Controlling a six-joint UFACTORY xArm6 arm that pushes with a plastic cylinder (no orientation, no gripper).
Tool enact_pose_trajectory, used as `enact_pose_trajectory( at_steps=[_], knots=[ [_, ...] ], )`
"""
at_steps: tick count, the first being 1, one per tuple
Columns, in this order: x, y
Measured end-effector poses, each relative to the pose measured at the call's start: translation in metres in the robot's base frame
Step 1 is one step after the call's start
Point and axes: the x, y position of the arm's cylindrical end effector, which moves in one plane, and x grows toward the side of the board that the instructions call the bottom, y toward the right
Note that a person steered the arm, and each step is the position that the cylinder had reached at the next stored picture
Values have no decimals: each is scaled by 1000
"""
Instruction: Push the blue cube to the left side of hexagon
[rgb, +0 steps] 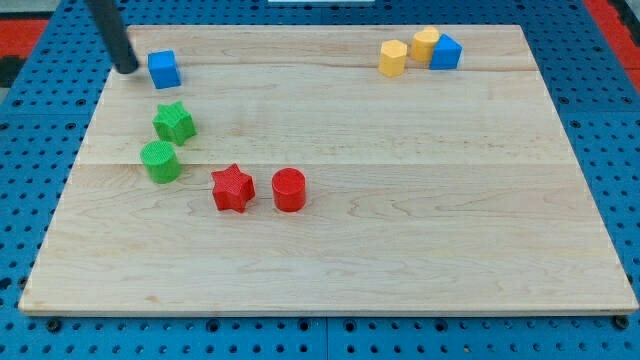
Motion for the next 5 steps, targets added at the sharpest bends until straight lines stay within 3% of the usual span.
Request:
enact_pose_trajectory(
  at_steps=[3,4,5],
  knots=[
    [-2,235],
    [-4,261],
    [50,245]
  ],
)
